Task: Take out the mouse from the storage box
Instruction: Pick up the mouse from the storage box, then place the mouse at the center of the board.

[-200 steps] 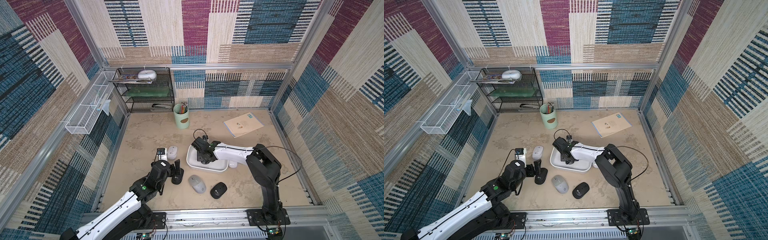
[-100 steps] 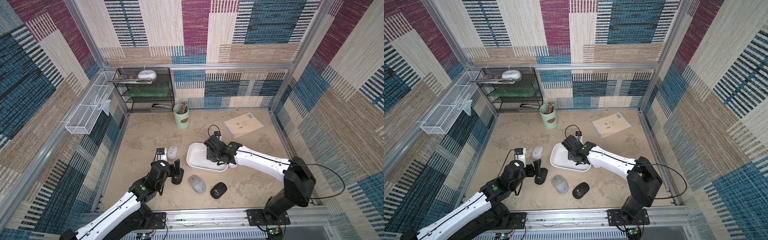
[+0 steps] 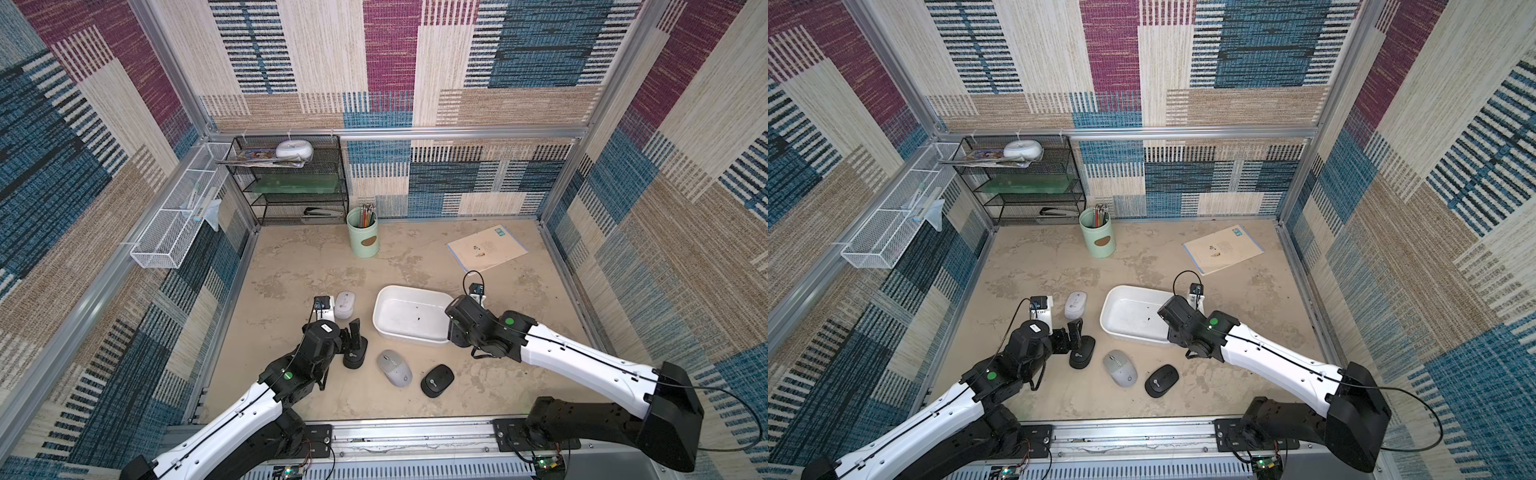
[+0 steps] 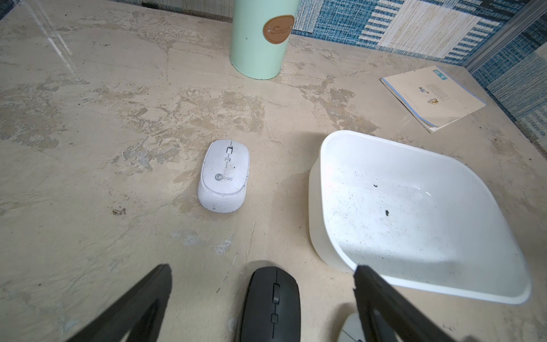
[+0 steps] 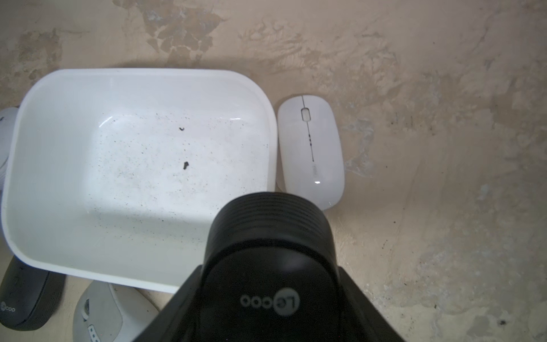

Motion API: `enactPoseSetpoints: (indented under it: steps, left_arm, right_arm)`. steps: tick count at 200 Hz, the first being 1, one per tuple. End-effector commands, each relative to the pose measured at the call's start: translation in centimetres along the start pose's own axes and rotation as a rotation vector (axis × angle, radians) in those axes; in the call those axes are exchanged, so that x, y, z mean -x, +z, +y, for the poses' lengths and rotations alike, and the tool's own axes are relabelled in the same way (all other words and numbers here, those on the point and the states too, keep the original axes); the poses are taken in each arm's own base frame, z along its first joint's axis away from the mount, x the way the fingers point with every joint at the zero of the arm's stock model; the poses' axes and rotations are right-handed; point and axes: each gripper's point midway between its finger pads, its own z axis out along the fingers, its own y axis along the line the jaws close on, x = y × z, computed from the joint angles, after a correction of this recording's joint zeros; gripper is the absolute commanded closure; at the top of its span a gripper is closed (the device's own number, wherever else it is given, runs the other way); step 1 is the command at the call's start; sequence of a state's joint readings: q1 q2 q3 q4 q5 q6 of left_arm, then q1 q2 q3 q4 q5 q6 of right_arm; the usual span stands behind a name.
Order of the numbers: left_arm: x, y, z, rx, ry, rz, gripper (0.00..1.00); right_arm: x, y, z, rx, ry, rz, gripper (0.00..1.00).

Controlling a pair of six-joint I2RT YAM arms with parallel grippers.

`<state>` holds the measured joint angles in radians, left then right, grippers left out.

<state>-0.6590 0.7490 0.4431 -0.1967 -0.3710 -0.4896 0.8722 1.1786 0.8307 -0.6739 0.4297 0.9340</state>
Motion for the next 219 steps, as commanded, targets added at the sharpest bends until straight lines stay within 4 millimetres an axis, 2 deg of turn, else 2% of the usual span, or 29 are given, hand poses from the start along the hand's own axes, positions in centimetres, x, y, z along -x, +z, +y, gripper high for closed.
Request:
enactPoseSetpoints:
  steps: [1,27,77,150,182,219]
  left_arm:
    - [0.3,0.1,0.1,0.008,0.001,-0.015,0.00]
    - [0.2,0.2,0.1,0.009,0.002,-0.012,0.00]
    - [0.1,0.4,0.2,0.018,0.003,-0.009,0.00]
    - [0.0,0.5,0.2,0.022,0.007,-0.007,0.00]
    - [0.0,0.5,0.3,0.025,0.009,-0.007,0.00]
    - [0.0,0.5,0.3,0.029,0.009,-0.007,0.00]
  right_arm:
    - [-1.3,0.0,-1.3,-0.005,0.055,0.018,0.51]
    - [-2.9,0.6,-2.7,-0.017,0.087,0.035,0.50]
    - [-5.3,3.2,-3.3,-0.013,0.105,0.069,0.51]
    - [-6.8,5.6,-3.6,-0.071,0.082,0.119,0.48]
    - [-7.2,6.0,-3.7,-0.095,0.069,0.138,0.36]
    - [-6.7,5.8,-3.7,-0.108,0.064,0.125,0.23]
